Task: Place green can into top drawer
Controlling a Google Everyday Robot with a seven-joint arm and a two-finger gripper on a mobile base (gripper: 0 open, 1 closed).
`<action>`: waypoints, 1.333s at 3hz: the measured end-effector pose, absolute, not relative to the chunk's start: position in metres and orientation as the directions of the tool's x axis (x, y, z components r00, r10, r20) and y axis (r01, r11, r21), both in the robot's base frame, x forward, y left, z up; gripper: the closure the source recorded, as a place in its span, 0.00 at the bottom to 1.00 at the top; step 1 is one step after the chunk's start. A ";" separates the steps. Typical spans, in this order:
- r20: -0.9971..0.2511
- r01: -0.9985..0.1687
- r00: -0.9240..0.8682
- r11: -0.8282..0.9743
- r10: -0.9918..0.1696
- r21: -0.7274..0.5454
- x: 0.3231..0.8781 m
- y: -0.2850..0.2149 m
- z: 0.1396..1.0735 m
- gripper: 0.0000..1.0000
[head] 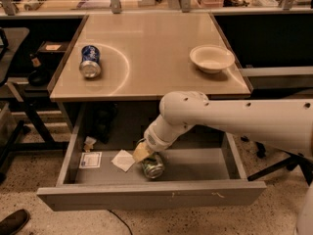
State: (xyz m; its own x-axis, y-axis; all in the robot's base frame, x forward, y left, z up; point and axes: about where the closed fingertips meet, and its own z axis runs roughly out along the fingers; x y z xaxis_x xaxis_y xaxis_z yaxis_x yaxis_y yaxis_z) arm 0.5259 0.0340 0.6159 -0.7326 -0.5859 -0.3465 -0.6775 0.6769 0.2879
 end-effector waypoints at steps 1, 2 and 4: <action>-0.346 -0.677 -0.733 0.677 -0.586 0.288 0.526 0.034 0.616 0.58; -0.346 -0.678 -0.733 0.677 -0.586 0.288 0.526 0.034 0.616 0.36; -0.346 -0.678 -0.733 0.677 -0.586 0.288 0.526 0.034 0.616 0.00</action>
Offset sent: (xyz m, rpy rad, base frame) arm 0.0000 0.0000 0.0000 0.0000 0.0000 0.0000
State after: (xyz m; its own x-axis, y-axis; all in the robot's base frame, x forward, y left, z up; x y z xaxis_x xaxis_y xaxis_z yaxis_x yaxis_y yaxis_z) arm 0.5258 0.0340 0.6159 -0.7325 -0.5860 -0.3464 -0.6776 0.6768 0.2879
